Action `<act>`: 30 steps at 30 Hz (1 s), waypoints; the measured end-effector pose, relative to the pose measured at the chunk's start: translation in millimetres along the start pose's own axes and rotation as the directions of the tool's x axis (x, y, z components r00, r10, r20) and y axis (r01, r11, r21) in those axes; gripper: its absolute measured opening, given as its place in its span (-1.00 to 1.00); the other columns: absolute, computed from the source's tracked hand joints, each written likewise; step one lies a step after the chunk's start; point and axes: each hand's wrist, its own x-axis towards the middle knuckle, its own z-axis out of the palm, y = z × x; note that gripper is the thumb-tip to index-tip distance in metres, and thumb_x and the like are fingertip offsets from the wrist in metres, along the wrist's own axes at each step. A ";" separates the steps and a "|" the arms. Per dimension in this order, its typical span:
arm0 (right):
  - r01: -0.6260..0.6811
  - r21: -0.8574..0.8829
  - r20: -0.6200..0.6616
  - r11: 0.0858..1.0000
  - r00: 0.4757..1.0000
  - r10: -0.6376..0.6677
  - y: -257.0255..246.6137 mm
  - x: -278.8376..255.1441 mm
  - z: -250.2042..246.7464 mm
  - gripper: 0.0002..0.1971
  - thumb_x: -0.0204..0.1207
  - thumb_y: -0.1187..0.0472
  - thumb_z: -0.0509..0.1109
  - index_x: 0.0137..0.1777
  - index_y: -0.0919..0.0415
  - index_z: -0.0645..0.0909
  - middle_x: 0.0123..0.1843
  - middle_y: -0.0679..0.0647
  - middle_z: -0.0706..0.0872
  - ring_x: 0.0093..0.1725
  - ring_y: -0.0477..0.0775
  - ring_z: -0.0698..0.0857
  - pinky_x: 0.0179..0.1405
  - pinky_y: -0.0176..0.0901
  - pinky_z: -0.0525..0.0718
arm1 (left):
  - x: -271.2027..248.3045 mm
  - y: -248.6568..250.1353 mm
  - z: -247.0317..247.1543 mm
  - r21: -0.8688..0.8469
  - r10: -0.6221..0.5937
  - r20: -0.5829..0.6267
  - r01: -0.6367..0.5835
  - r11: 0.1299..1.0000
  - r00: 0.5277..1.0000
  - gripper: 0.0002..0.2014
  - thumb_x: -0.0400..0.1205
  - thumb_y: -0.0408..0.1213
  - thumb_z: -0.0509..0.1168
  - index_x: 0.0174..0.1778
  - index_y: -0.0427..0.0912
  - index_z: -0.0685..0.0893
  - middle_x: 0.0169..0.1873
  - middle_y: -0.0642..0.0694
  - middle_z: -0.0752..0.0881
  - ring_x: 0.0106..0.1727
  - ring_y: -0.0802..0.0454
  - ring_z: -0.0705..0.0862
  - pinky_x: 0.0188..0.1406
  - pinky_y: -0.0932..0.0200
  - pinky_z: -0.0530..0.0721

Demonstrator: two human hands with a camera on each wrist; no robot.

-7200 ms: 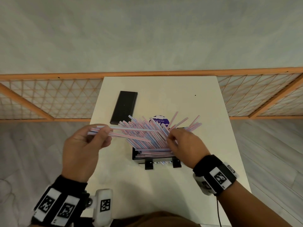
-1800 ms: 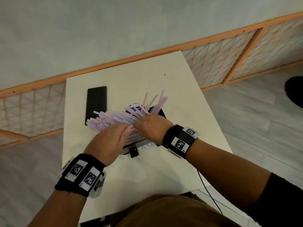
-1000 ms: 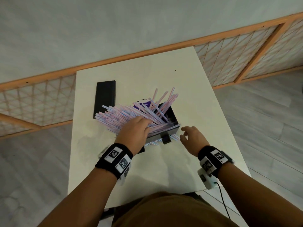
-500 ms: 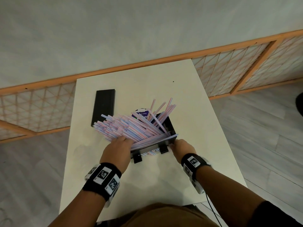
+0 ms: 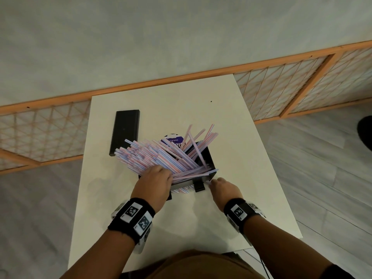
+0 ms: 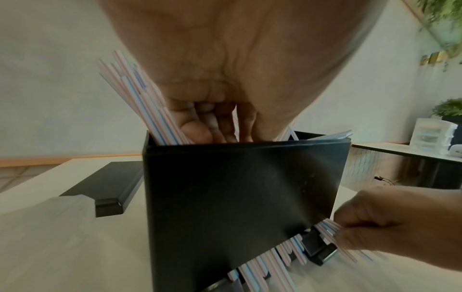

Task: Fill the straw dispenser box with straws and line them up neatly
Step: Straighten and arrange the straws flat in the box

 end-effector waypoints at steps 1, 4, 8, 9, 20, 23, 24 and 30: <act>-0.004 -0.008 0.000 1.000 1.000 0.004 0.8 -1.6 -0.9 -0.70 0.80 0.07 0.03 0.30 0.12 0.56 0.13 0.16 0.64 0.02 0.30 0.76 -0.18 0.01 0.58 | 0.5 1.0 -0.8 0.002 0.018 -0.035 -0.018 1.000 0.999 -0.82 0.77 -0.14 0.26 0.02 -0.04 0.77 -0.08 0.00 0.66 0.00 -0.04 0.61 0.07 0.06 0.65; -0.015 -0.019 0.001 1.000 1.000 0.015 4.9 -8.1 1.7 -0.75 0.74 0.17 0.08 0.27 0.12 0.55 0.11 0.15 0.65 -0.01 0.29 0.76 -0.21 0.00 0.58 | 2.7 2.0 -2.6 0.057 0.038 -0.028 -0.037 0.998 0.999 -0.78 0.75 -0.06 0.30 -0.14 0.03 0.79 -0.21 0.04 0.66 -0.14 -0.02 0.60 -0.11 0.02 0.65; -0.027 -0.017 0.045 0.999 0.999 0.028 12.9 -23.2 9.5 -0.76 0.75 0.14 0.09 0.28 0.08 0.53 0.13 0.13 0.67 0.03 0.28 0.77 -0.19 -0.02 0.55 | 8.2 -0.6 1.6 0.061 -0.039 -0.014 0.040 0.997 0.999 -0.74 0.74 -0.10 0.29 -0.23 -0.02 0.76 -0.25 0.05 0.63 -0.21 0.01 0.59 -0.20 0.07 0.59; -0.031 -0.026 0.064 0.999 0.997 0.033 15.8 -28.5 11.5 -0.75 0.75 0.14 0.08 0.28 0.07 0.54 0.13 0.13 0.68 0.04 0.27 0.77 -0.17 -0.02 0.56 | 8.9 -0.6 3.2 0.055 -0.061 -0.021 0.063 0.997 0.998 -0.74 0.73 -0.10 0.28 -0.24 -0.02 0.75 -0.25 0.05 0.62 -0.22 0.01 0.59 -0.21 0.07 0.59; -0.001 -0.174 0.410 0.985 0.909 0.073 60.2 -94.2 19.1 -0.70 0.69 0.17 0.15 0.25 0.10 0.68 0.24 0.07 0.78 0.21 0.17 0.76 0.17 -0.07 0.67 | 12.2 5.8 10.0 0.038 -0.153 -0.067 0.156 0.987 0.986 -0.79 0.77 -0.08 0.22 -0.11 -0.04 0.67 -0.13 0.04 0.62 -0.17 0.03 0.63 -0.17 0.11 0.67; 0.061 -0.148 0.484 0.987 0.875 0.019 66.8 -110.1 8.9 -0.74 0.70 0.12 0.16 0.15 0.06 0.69 0.08 0.01 0.75 0.00 0.13 0.69 0.06 -0.10 0.64 | 11.4 5.2 9.4 0.020 -0.154 -0.060 0.155 0.988 0.986 -0.78 0.79 -0.09 0.20 -0.10 -0.04 0.67 -0.12 0.04 0.61 -0.16 0.04 0.62 -0.16 0.11 0.67; 0.078 -0.131 0.498 0.988 0.867 -0.002 66.0 -114.7 1.7 -0.76 0.71 0.10 0.15 0.10 0.04 0.67 0.03 0.01 0.72 -0.05 0.12 0.65 0.01 -0.11 0.63 | 10.8 4.7 8.8 0.007 -0.149 -0.056 0.149 0.989 0.987 -0.78 0.79 -0.10 0.20 -0.09 -0.04 0.67 -0.11 0.04 0.61 -0.16 0.05 0.61 -0.15 0.12 0.66; 0.205 -0.037 0.353 0.978 0.918 -0.180 42.9 -134.3 -63.2 -0.69 0.74 -0.16 0.11 0.11 -0.03 0.61 -0.02 -0.05 0.68 -0.01 0.05 0.70 0.00 -0.06 0.63 | -9.6 -3.2 -3.5 -0.232 -0.119 -0.101 0.092 0.968 0.988 -0.81 0.81 -0.16 0.18 0.06 -0.07 0.71 -0.07 0.02 0.64 -0.08 0.05 0.62 -0.04 0.07 0.69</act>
